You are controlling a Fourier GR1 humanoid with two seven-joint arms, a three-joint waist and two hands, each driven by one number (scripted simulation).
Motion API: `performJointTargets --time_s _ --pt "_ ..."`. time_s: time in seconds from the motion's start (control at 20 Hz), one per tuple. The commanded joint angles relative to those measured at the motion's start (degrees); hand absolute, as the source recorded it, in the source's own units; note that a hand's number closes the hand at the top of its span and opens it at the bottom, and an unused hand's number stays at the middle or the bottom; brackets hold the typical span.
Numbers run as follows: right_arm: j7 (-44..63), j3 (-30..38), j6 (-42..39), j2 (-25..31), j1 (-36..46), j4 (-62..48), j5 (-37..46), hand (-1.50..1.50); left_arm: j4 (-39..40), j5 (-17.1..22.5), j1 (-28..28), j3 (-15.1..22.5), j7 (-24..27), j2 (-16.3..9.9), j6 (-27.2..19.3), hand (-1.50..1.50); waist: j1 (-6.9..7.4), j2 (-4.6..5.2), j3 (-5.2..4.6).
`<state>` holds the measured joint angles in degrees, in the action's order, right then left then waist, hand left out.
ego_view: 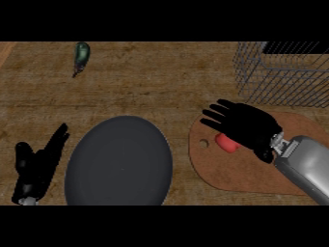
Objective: Pick the bell pepper from the cutting board and place it in the basket
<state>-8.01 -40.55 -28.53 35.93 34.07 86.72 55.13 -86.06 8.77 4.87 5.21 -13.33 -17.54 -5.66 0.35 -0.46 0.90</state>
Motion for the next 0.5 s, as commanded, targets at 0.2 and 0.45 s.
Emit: performJointTargets --time_s 0.2,0.45 --pt "-2.08 0.99 1.92 -1.47 -1.53 -2.23 2.40 -1.50 6.54 -0.62 -0.09 0.61 -2.92 1.96 0.18 0.00 -0.48 0.62 -0.90" --pt "-4.80 1.67 3.54 -3.95 1.70 -8.23 3.90 1.50 6.37 -2.88 2.65 2.60 -0.37 3.82 -0.53 0.00 0.37 0.78 -0.91"
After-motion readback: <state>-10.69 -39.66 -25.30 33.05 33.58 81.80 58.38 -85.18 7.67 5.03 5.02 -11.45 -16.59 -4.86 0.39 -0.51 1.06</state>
